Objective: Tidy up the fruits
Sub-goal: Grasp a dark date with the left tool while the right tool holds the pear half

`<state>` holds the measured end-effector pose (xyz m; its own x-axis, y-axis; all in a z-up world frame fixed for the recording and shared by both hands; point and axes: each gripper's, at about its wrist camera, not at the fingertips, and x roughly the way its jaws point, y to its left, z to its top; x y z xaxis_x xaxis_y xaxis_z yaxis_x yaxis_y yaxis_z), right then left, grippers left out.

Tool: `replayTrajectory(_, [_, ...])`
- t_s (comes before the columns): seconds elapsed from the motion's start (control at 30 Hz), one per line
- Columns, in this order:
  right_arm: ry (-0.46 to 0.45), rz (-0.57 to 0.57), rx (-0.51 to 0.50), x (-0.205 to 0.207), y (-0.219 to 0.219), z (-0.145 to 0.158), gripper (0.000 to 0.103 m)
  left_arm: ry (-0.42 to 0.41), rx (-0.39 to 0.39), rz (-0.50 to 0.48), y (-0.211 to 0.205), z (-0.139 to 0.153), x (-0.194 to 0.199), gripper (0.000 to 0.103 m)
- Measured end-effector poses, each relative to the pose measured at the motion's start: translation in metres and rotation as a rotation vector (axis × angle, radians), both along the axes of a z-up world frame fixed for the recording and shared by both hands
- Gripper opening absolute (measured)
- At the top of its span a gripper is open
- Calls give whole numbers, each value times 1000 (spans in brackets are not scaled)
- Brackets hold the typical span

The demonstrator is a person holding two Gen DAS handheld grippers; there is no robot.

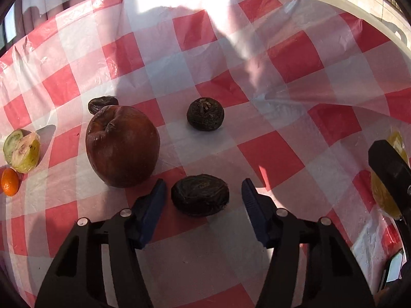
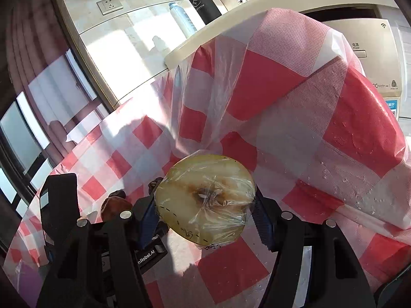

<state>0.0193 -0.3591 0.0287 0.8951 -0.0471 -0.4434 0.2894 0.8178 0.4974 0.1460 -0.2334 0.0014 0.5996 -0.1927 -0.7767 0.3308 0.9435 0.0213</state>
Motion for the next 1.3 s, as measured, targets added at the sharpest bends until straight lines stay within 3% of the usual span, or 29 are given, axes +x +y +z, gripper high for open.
replayTrajectory(0.13, [-4, 7, 3, -1, -1, 0, 63, -3, -75, -3, 26, 2, -22, 39])
replayTrajectory(0.4, [-4, 24, 0, 1, 0, 0, 63, -175, -254, 187, 153, 30, -123, 39])
replayTrajectory(0.5, [-4, 21, 0, 0, 0, 0, 63, -173, -291, 276, 202, 27, -142, 39])
replayTrajectory(0.63, [5, 21, 0, 2, 0, -1, 63, -127, -403, 360, 252, 22, -154, 39])
replayTrajectory(0.93, [41, 104, -32, 7, 18, 0, 63, -101, -418, 333, 251, 17, -151, 39])
replayTrajectory(1.3, [93, 350, -107, -29, 148, 0, 63, -74, -390, 354, 249, 14, -147, 39])
